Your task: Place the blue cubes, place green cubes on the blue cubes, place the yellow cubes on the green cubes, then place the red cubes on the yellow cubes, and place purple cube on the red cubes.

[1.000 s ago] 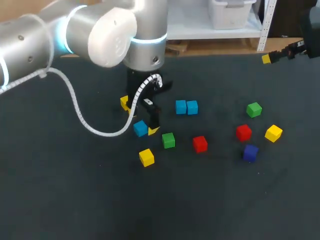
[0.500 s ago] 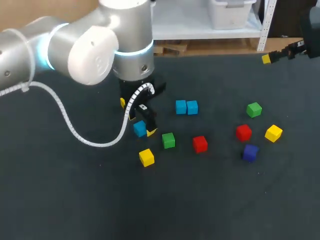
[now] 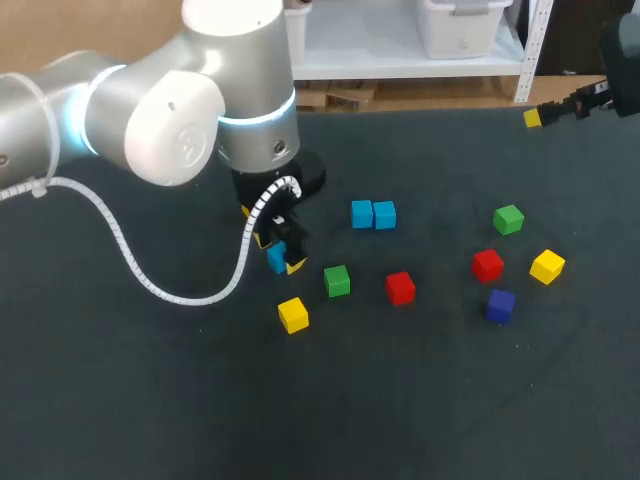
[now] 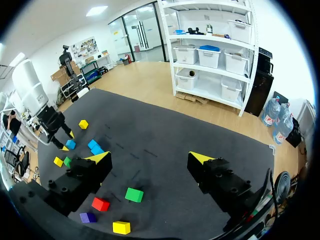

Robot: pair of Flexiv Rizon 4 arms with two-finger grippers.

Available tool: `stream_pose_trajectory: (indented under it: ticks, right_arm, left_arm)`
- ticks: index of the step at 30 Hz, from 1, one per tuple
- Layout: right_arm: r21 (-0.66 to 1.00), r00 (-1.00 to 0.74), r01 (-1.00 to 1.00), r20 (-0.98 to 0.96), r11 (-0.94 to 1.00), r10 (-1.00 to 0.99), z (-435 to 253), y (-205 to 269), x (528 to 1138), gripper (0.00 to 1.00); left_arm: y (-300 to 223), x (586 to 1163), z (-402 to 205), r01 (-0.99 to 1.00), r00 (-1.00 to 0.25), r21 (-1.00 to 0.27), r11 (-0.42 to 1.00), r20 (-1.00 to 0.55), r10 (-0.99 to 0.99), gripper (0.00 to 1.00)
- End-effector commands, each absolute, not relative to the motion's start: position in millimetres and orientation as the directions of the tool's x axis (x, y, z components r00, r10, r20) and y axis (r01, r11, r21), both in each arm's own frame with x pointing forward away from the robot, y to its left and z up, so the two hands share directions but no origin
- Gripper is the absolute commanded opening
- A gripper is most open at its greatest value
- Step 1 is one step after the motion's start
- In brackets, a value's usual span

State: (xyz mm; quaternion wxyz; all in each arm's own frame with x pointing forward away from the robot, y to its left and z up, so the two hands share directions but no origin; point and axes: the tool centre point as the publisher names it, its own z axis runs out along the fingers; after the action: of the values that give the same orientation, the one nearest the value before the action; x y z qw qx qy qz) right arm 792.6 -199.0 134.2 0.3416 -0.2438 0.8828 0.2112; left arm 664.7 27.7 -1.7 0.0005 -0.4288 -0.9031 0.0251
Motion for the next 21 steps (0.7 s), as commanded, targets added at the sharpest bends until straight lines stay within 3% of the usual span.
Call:
stream_pose_trajectory:
  ticks: [1, 3, 5, 10, 21]
  right_arm:
    - [0.208, -0.646, -0.578, -0.708, 0.789, -0.286, 133.2, -199.4, 793.7, 1.00]
    - [0.208, -0.646, -0.578, -0.708, 0.789, -0.286, 133.2, -199.4, 793.7, 1.00]
    - [0.208, -0.646, -0.578, -0.708, 0.789, -0.286, 133.2, -199.4, 793.7, 1.00]
    - [0.208, -0.646, -0.578, -0.708, 0.789, -0.286, 133.2, -199.4, 793.7, 1.00]
    - [0.208, -0.646, -0.578, -0.708, 0.789, -0.286, 133.2, -199.4, 793.7, 1.00]
  left_arm:
    - [25.9, 667.8, -1.8, 0.775, -0.631, -0.038, 0.631, -0.009, 0.775, 0.36]
    - [26.1, 668.4, -1.9, 0.776, -0.631, -0.031, 0.630, -0.006, 0.776, 0.15]
    - [26.6, 669.3, -0.7, 0.778, -0.628, -0.023, 0.628, 0.001, 0.778, 0.00]
    - [26.8, 670.6, 7.3, 0.809, -0.587, -0.030, 0.587, 0.013, 0.810, 0.00]
    - [9.8, 713.5, 29.3, 0.965, -0.263, -0.008, 0.263, -0.001, 0.965, 0.00]
